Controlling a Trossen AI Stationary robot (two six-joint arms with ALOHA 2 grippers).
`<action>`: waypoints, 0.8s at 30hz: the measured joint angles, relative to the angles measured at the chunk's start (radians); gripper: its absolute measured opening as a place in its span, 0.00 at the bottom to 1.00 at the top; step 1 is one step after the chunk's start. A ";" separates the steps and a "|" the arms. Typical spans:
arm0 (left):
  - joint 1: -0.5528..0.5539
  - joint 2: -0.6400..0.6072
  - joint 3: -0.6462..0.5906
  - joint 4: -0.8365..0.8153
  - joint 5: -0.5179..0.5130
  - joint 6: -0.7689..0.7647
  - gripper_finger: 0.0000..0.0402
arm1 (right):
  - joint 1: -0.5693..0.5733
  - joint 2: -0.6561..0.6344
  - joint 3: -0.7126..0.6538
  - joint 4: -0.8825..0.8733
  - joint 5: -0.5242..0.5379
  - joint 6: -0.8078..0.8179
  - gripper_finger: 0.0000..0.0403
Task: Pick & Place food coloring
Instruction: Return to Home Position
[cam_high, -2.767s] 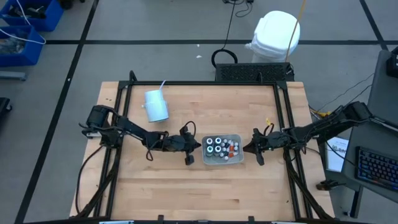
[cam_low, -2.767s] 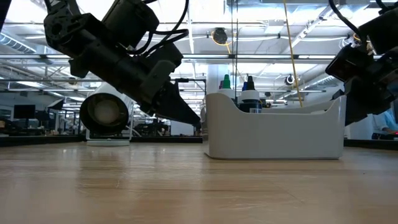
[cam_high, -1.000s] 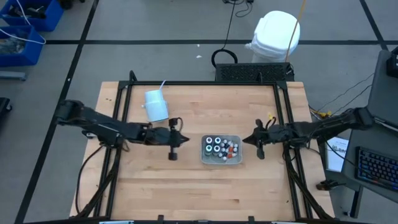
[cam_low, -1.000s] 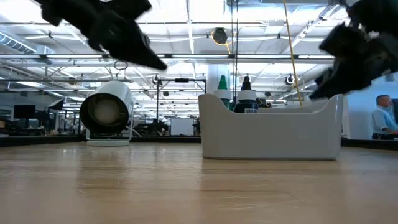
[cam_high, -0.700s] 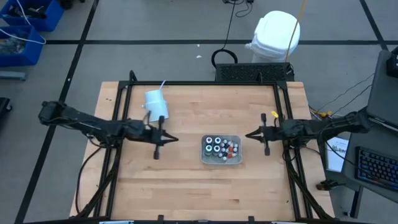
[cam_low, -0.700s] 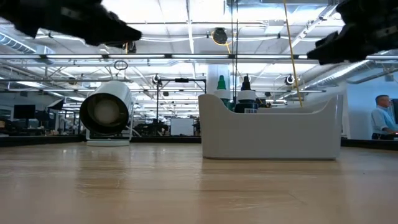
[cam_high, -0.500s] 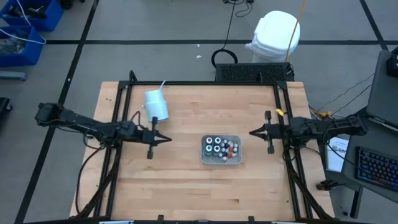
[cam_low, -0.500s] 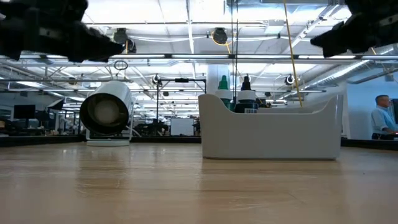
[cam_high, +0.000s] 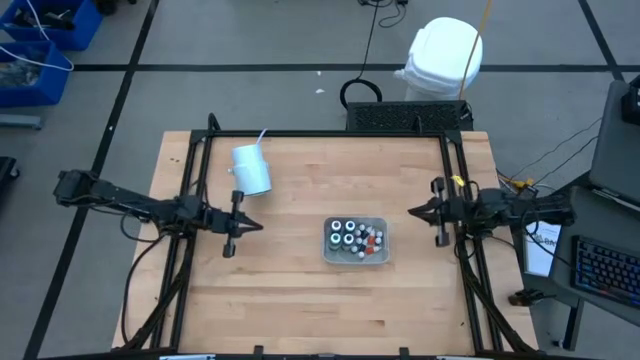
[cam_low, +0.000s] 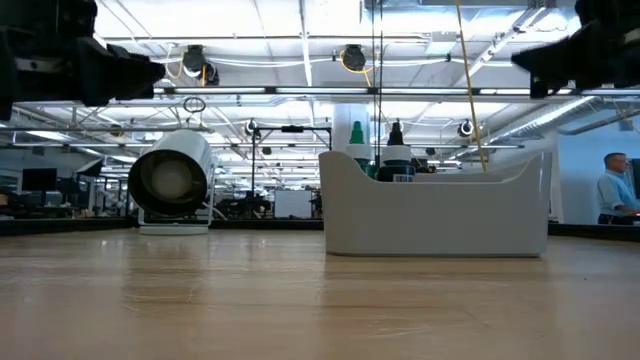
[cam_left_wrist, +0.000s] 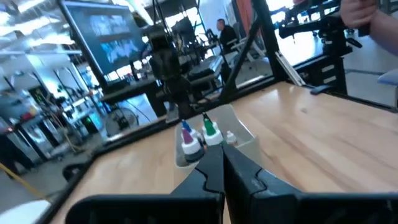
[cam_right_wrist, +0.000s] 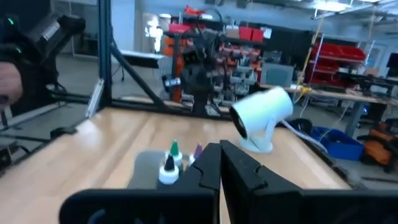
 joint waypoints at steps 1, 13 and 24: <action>0.000 -0.013 0.000 -0.004 -0.001 0.011 0.00 | -0.001 0.001 -0.018 0.008 0.015 -0.001 0.00; 0.000 -0.289 0.000 -0.165 -0.009 0.094 0.00 | -0.066 0.000 -0.087 0.038 0.016 0.015 0.00; 0.073 -0.613 0.000 -0.516 0.077 0.054 0.00 | -0.066 0.000 -0.075 0.052 -0.165 0.068 0.00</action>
